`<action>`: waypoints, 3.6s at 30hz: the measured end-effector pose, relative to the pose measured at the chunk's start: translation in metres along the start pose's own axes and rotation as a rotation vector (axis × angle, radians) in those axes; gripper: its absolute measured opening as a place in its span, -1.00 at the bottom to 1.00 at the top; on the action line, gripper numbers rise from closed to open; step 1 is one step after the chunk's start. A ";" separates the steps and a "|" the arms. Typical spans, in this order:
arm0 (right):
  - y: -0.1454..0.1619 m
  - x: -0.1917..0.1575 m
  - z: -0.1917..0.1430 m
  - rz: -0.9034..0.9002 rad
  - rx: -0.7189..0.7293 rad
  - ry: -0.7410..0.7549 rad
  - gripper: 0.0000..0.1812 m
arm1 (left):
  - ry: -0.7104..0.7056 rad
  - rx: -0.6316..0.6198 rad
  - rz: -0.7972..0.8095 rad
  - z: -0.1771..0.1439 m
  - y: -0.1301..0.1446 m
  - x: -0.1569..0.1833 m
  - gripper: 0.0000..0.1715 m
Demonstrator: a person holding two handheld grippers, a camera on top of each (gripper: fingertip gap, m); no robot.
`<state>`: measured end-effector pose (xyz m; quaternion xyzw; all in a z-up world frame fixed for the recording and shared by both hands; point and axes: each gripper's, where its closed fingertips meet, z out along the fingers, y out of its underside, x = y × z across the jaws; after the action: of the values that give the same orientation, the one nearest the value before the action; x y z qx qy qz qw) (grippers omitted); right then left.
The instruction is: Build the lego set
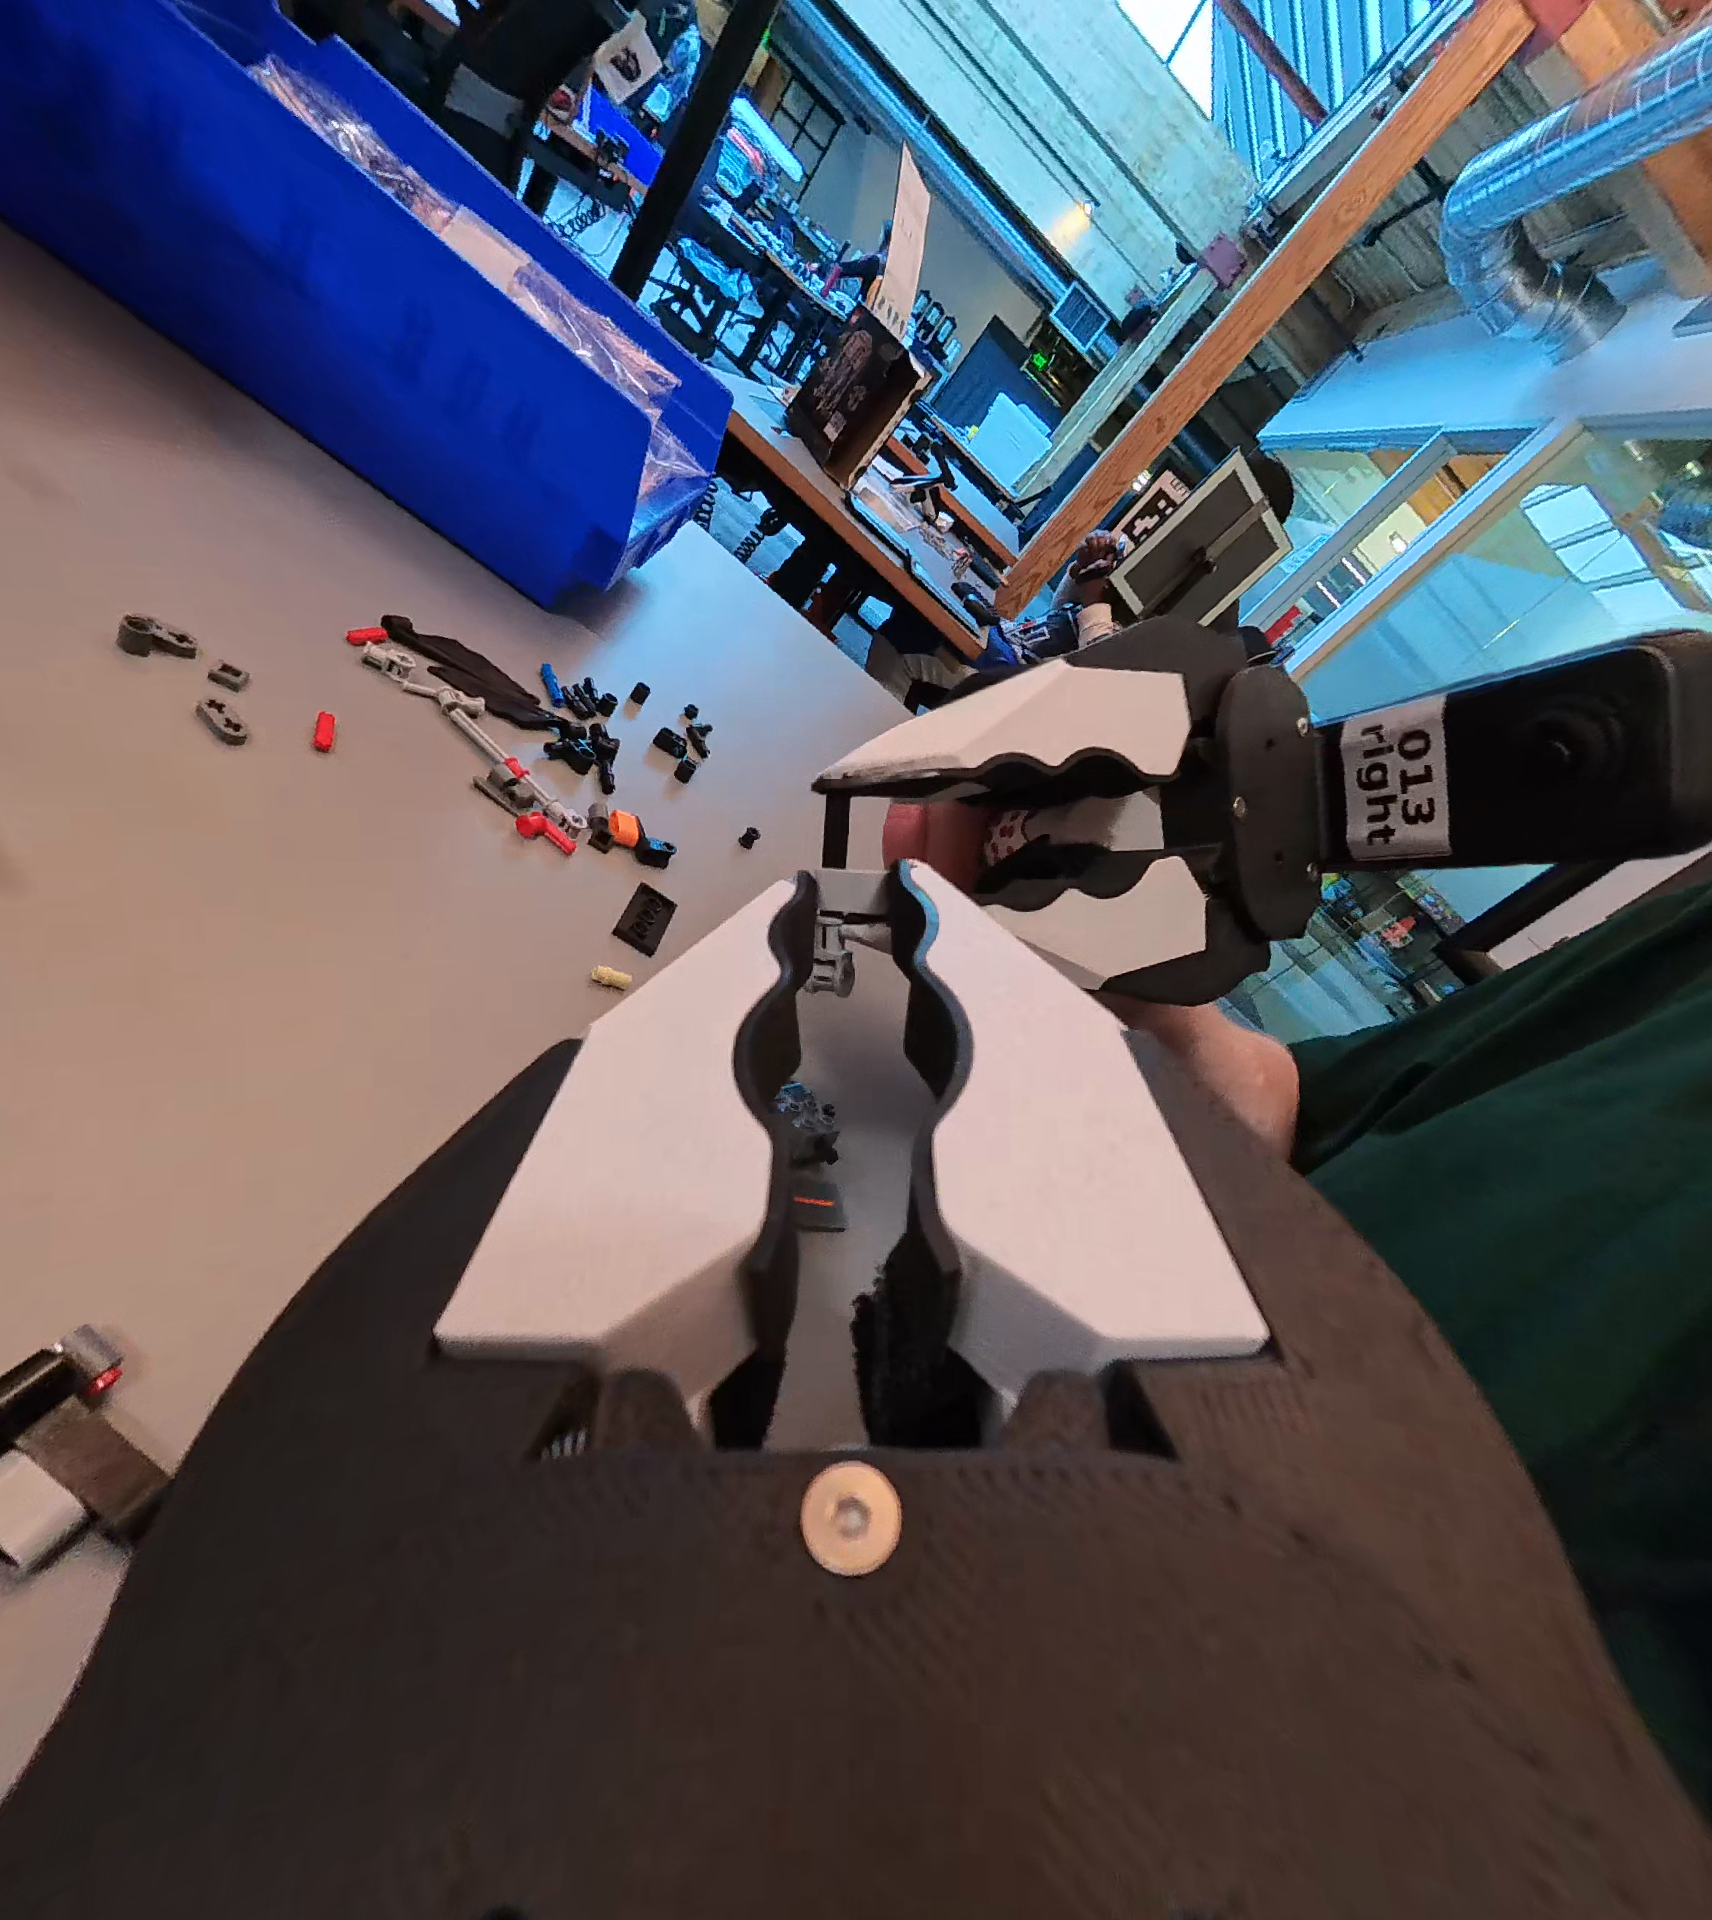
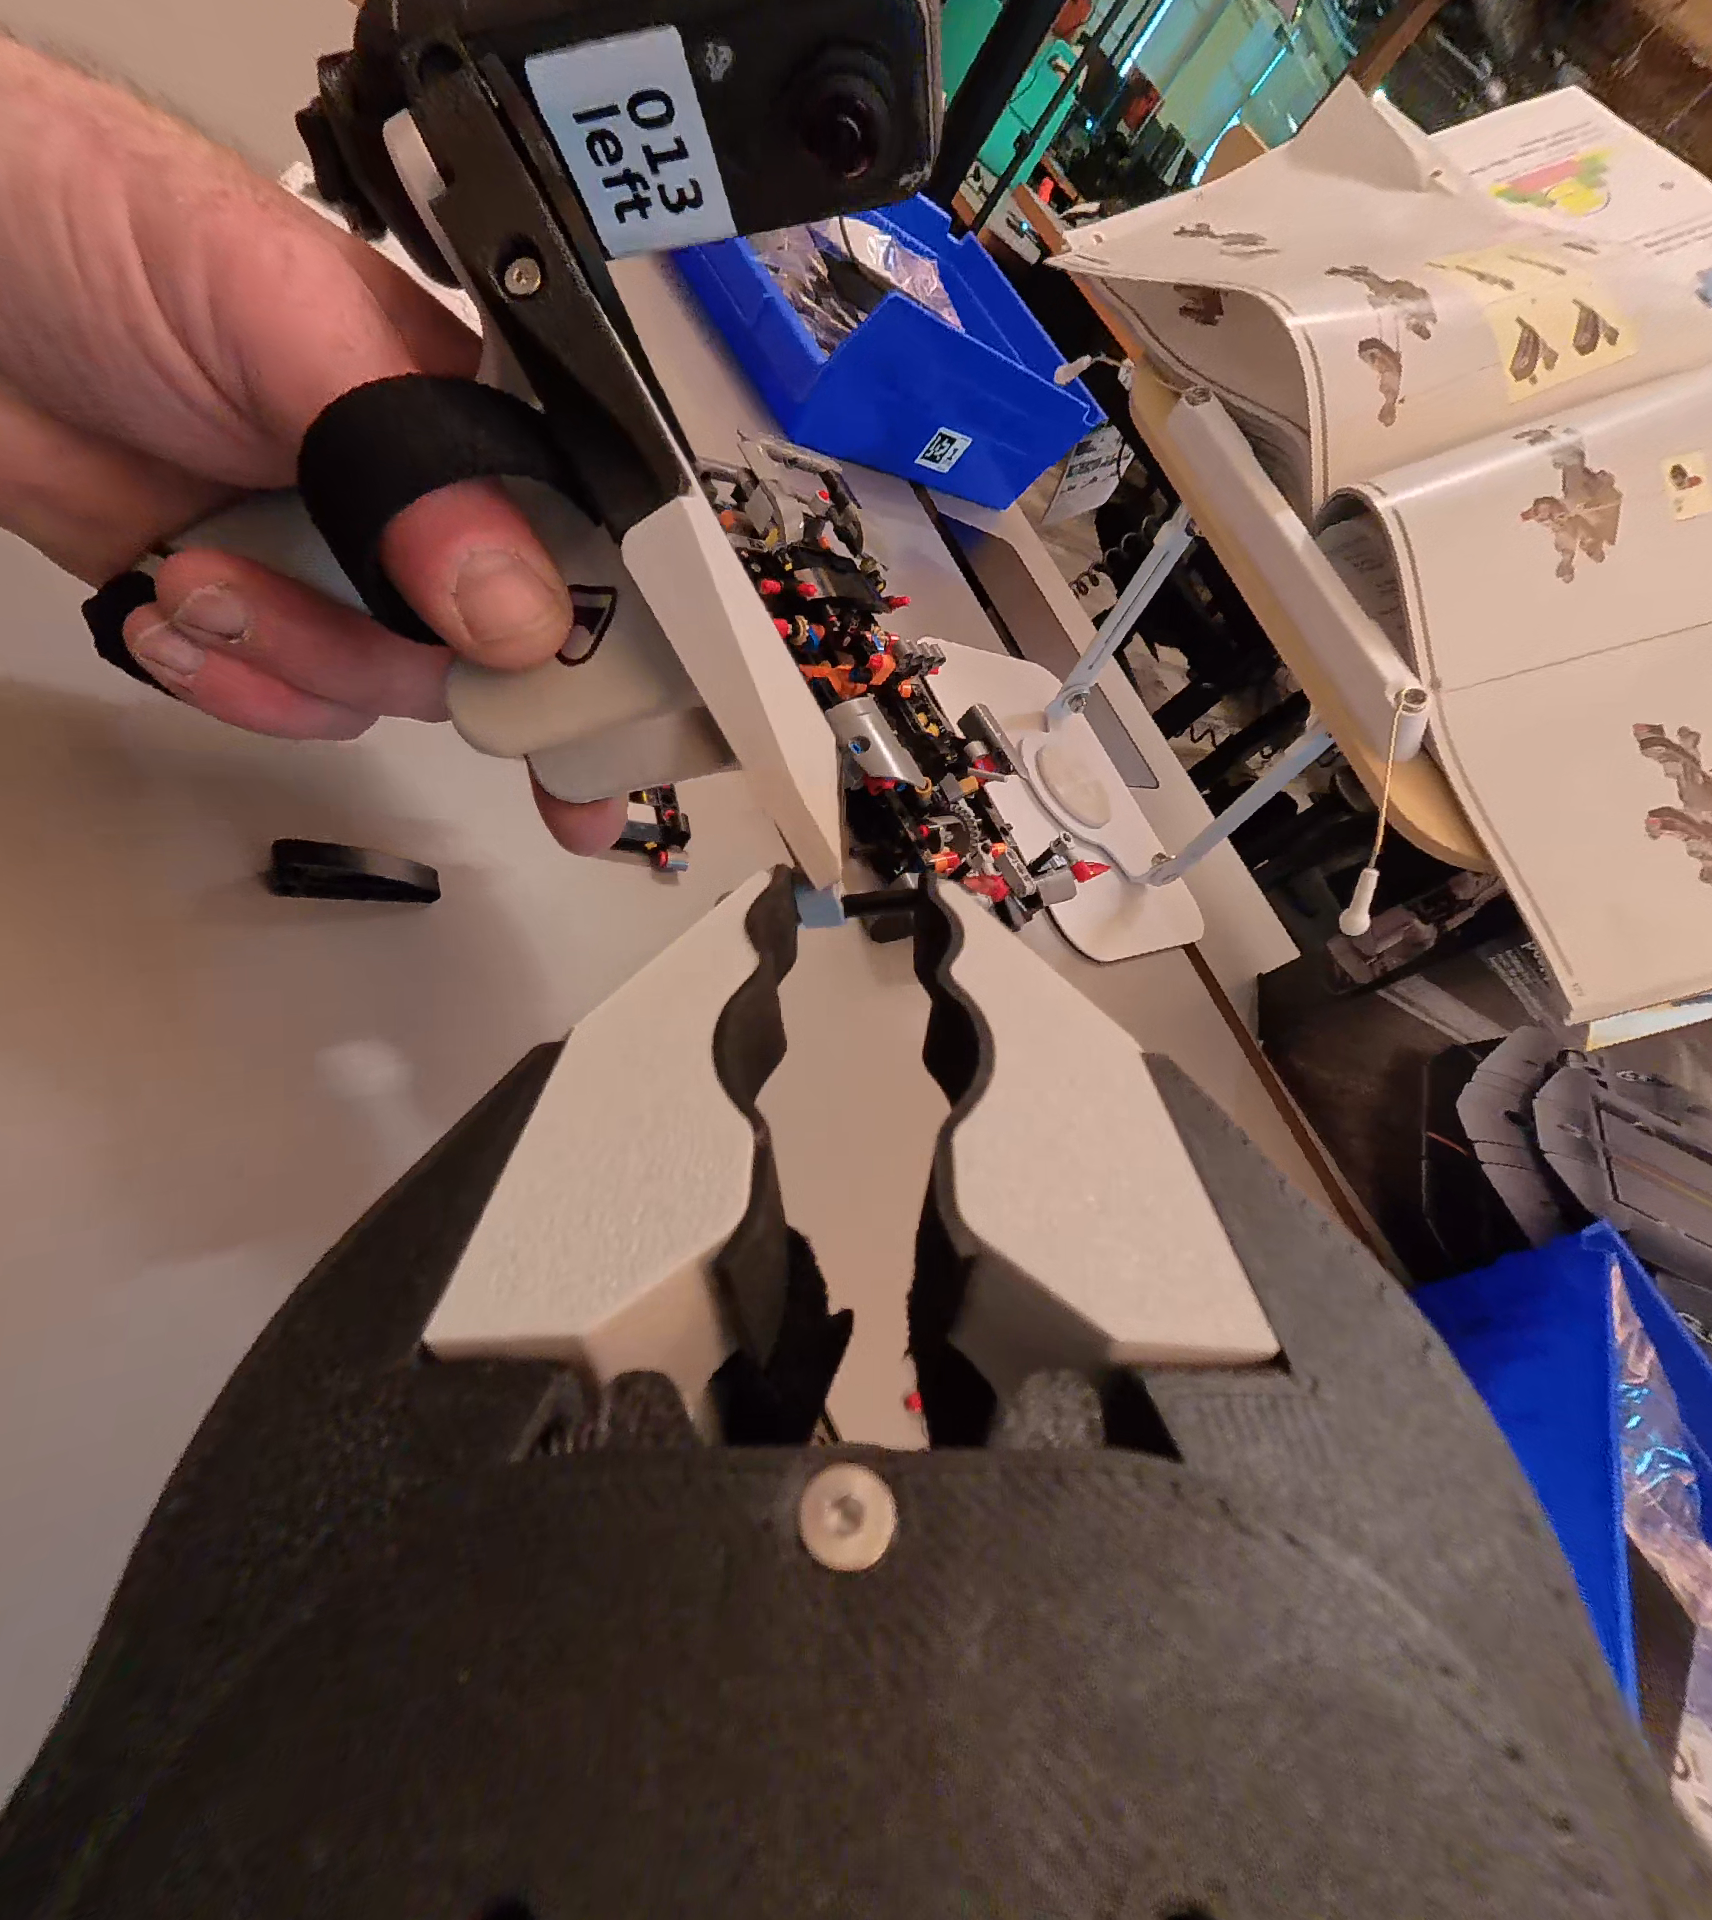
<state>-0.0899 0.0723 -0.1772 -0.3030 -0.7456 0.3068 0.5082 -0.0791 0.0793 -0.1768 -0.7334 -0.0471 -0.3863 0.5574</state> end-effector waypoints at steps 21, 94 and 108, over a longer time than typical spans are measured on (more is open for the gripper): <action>-0.008 0.009 -0.001 0.174 0.088 -0.056 -0.75 | 0.029 0.065 0.102 -0.015 -0.015 0.005 -0.99; 0.066 -0.056 -0.003 0.282 -0.208 -0.606 -0.98 | -0.636 -0.661 0.597 0.002 0.123 -0.038 -0.97; 0.083 -0.081 0.028 0.160 -0.340 -0.783 -0.98 | -0.563 -0.684 0.701 -0.026 0.125 -0.035 -0.80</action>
<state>-0.0805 0.0588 -0.2955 -0.2998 -0.8962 0.3099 0.1047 -0.0542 0.0229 -0.2942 -0.9187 0.1804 0.0394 0.3490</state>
